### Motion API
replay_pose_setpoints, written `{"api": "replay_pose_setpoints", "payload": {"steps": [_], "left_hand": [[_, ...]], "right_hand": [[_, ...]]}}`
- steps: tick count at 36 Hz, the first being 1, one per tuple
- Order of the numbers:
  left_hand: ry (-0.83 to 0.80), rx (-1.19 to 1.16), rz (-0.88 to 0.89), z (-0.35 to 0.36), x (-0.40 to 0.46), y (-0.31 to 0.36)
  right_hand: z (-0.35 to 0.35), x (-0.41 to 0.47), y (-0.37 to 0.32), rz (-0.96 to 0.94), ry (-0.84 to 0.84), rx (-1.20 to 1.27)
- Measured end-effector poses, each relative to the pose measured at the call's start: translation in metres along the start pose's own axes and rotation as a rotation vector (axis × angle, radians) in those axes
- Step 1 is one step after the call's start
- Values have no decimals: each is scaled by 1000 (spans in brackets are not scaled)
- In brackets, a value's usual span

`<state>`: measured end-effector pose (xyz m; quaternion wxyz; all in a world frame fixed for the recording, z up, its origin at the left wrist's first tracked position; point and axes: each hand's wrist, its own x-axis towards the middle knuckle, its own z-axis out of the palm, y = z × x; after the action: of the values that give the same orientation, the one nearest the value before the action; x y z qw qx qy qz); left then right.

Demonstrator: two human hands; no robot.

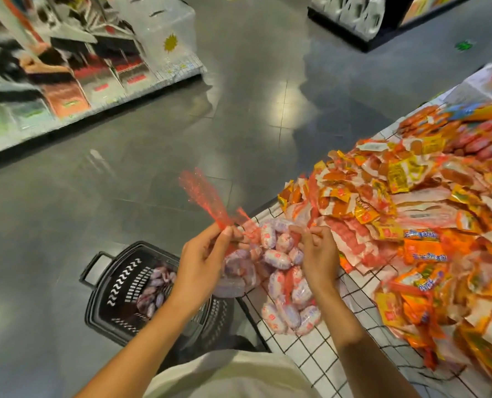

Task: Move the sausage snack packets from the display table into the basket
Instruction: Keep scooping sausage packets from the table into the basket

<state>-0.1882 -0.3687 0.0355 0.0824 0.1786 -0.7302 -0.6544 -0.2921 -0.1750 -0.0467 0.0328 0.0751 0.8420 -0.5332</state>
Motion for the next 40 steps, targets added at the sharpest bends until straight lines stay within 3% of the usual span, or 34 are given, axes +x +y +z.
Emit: {"api": "replay_pose_setpoints", "payload": {"steps": [10, 21, 30, 33, 36, 38, 40], "left_hand": [[-94, -165, 85, 25, 19, 32], [-219, 138, -69, 32, 35, -62], [-223, 90, -148, 31, 42, -68], [-219, 88, -141, 31, 45, -66], [-200, 69, -127, 30, 45, -65], [-206, 55, -124, 29, 44, -65], [-204, 67, -99, 27, 42, -66]], "right_hand": [[1, 19, -13, -73, -23, 105], [-6, 18, 3, -91, -80, 58], [-13, -16, 6, -151, -73, 137], [-12, -40, 14, -356, -48, 8], [-4, -56, 28, -523, -211, -202], [5, -63, 40, -599, -309, -272], [11, -65, 49, -593, -307, -274]]}}
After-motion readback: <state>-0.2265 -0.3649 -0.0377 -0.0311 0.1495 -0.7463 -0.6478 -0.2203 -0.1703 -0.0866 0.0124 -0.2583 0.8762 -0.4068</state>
